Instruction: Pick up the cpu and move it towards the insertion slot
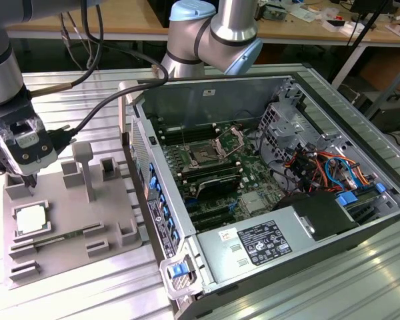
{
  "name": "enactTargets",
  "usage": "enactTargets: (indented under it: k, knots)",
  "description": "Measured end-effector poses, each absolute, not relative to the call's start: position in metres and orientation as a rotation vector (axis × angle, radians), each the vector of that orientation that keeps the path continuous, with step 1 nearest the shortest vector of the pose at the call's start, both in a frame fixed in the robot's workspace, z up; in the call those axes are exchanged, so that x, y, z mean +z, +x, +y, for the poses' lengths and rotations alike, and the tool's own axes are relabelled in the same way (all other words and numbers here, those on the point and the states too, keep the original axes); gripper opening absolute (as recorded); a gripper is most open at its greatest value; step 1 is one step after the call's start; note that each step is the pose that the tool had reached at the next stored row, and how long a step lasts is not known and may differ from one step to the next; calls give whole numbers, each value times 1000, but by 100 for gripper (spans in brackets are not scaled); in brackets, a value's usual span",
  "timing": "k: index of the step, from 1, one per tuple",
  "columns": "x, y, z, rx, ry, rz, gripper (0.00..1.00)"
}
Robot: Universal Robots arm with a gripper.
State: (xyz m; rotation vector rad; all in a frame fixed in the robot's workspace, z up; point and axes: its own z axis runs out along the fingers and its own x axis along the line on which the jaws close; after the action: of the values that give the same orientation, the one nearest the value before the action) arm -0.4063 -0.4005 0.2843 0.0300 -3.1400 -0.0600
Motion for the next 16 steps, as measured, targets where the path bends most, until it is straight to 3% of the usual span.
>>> enactTargets:
  k: [16]
  knots:
    - [281,-407,-401,-60,30,-3140,11]
